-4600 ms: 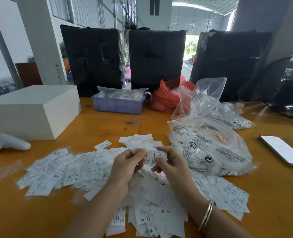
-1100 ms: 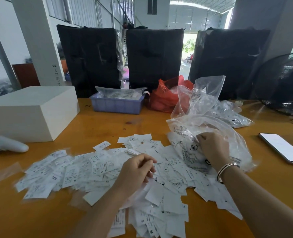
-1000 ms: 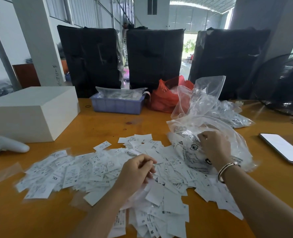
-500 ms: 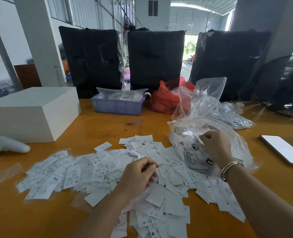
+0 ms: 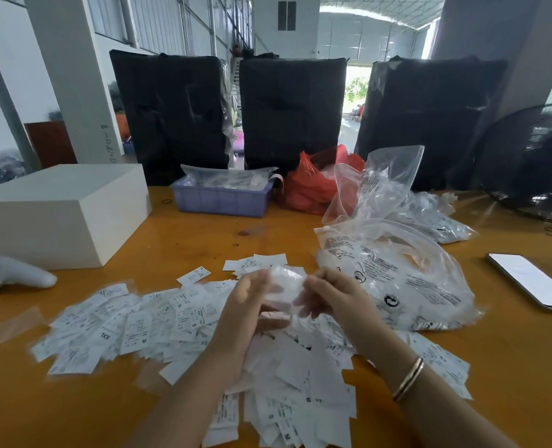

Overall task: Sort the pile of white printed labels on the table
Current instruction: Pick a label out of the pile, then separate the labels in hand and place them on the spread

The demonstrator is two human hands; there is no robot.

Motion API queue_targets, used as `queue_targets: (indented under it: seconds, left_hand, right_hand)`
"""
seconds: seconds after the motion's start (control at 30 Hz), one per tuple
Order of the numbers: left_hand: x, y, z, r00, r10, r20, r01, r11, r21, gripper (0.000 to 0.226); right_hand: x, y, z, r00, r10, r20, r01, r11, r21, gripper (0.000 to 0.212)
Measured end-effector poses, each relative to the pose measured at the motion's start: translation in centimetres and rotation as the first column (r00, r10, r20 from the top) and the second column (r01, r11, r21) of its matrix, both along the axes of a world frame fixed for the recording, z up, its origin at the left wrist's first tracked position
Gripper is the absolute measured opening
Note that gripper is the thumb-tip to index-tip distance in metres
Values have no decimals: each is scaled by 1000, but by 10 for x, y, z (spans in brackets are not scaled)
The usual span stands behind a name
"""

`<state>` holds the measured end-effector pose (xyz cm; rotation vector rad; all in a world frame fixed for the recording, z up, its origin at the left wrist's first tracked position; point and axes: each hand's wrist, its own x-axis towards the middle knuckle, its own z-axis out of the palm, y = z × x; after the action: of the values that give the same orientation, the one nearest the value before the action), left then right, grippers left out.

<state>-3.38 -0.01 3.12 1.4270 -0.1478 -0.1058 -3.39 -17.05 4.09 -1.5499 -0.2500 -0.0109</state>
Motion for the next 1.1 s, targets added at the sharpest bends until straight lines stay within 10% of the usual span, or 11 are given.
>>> queue_targets:
  seconds: [0.1,0.37,0.47,0.57,0.77,1.0,1.1]
  left_hand:
    - [2,3,1,997,-76,-30,78,995,68,76]
    - [10,4,-7,997,19,-78,-10,993,115,5]
    - [6,2,-4,987,-77,-139,87,994,71,36]
    - [2,0,-4,983,-142,-113,162,968,190,57]
    - [4,0,-6,994,57,-98,-44,990,135,7]
    - [11,7,-5,976,177,-130,-186,980,-62,9]
    - [12,9,-5,970,191,-153,-209,972,-107,23]
  right_hand:
    - [0,2,-4,999,42,13,-39,983,-179,11]
    - [8,-3,-7,971,-167,171,228,860,-456,19]
    - [8,0,-13,965,-151,215,255,736,-627,19]
    - [10,5,-17,954,-133,269,280,717,-639,21]
    - [11,-2,-13,943,-165,289,309,759,-574,21]
    - [9,-14,-15,947,69,312,301,139,-943,43]
    - [7,-13,-14,956,93,279,274,69,-959,41]
